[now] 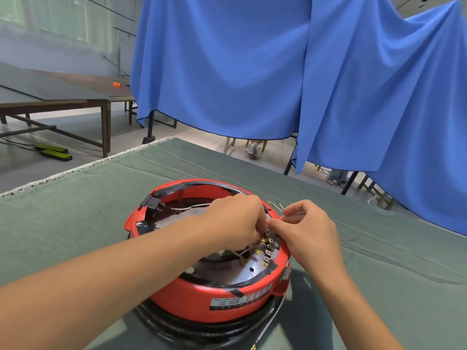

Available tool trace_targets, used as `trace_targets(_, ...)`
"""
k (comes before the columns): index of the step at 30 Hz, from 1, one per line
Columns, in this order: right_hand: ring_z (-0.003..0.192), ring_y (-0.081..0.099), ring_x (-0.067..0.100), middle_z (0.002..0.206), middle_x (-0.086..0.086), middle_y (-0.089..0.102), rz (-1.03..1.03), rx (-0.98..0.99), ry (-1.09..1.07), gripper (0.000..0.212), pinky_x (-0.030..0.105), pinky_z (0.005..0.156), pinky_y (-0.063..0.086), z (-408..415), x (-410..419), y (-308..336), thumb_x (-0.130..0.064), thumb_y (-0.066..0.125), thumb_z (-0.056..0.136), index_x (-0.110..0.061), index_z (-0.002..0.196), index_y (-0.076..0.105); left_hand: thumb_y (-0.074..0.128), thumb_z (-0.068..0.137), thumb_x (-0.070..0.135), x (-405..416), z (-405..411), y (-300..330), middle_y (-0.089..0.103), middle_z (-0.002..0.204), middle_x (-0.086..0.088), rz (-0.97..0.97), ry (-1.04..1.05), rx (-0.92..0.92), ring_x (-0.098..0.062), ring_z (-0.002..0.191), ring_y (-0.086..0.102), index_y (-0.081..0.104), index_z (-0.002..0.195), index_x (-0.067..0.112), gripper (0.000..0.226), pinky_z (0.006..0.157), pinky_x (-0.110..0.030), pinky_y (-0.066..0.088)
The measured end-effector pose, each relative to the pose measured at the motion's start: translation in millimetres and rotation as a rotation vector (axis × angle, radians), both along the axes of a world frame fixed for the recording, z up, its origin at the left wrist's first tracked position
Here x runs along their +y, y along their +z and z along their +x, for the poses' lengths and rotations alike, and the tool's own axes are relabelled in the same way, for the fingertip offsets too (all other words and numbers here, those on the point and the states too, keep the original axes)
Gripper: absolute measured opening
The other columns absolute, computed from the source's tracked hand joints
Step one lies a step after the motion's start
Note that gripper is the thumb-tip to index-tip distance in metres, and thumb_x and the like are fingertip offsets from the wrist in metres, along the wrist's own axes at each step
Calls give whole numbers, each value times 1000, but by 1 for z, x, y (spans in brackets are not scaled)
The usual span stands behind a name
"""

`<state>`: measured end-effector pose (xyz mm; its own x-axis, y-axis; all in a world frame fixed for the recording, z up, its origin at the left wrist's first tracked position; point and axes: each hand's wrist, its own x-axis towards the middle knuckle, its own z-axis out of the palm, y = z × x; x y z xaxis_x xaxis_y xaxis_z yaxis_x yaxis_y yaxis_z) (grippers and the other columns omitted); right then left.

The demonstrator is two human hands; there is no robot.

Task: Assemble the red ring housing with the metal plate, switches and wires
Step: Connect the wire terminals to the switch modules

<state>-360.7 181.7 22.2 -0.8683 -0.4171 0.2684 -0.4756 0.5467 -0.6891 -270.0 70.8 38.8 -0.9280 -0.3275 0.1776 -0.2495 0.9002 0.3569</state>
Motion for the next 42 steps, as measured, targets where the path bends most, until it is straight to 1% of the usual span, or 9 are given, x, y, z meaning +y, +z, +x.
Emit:
trace_targets(2,86,64,17,83,-13,66,11,11,-6,27,40,79,53,0,0,-1,-39,77,68,-28,83,57,62,81,19,2,0,2,66,93,0,-65,7,14,-24,82,57,71,89,27,14,64,-29,34)
trace_targets(5,85,64,16,82,-14,66,22,19,-5,25,40,79,52,-1,0,-1,-38,77,69,-28,82,58,62,79,16,3,1,2,56,81,1,-125,31,24,-24,71,46,70,87,26,15,63,-31,33)
trace_targets(8,84,64,16,82,-13,66,19,9,-4,24,40,78,53,-1,0,-1,-39,77,70,-28,80,58,62,79,15,3,1,3,52,76,2,-131,53,41,-24,68,44,71,86,25,15,62,-31,34)
trace_targets(14,84,63,16,82,-12,66,10,24,-7,22,39,77,52,0,-1,-2,-38,76,71,-27,79,59,62,81,16,6,0,1,62,85,-4,-126,68,63,-26,71,49,70,91,19,13,63,-32,36)
trace_targets(19,83,63,16,80,-13,66,7,50,-19,22,38,76,52,2,0,-2,-40,76,71,-27,78,59,63,80,16,4,0,-1,69,90,-3,-76,71,73,-23,71,48,73,91,22,16,64,-30,36)
trace_targets(26,83,62,17,78,-14,66,-2,105,-41,23,35,73,49,6,1,-2,-42,76,72,-28,75,58,64,78,14,3,0,-2,71,87,-2,-24,78,79,-26,81,62,75,86,21,15,63,-29,39)
trace_targets(30,82,62,18,74,-13,63,-37,82,-13,22,37,75,50,7,0,-2,-35,78,73,-27,74,57,64,78,16,3,-1,-4,71,89,-2,-33,90,86,-27,84,63,74,90,19,16,64,-30,41)
trace_targets(36,81,61,18,77,-12,64,-30,87,-14,22,35,73,48,8,0,-3,-37,76,75,-28,77,56,63,79,16,5,-1,-4,70,87,-2,-46,99,89,-26,80,62,73,92,17,16,62,-31,41)
trace_targets(42,80,58,16,77,-13,66,8,132,-21,25,30,68,32,11,0,1,-41,75,76,-28,79,54,64,79,17,4,-1,-5,70,88,-2,-46,110,92,-25,78,61,72,94,17,17,62,-31,43)
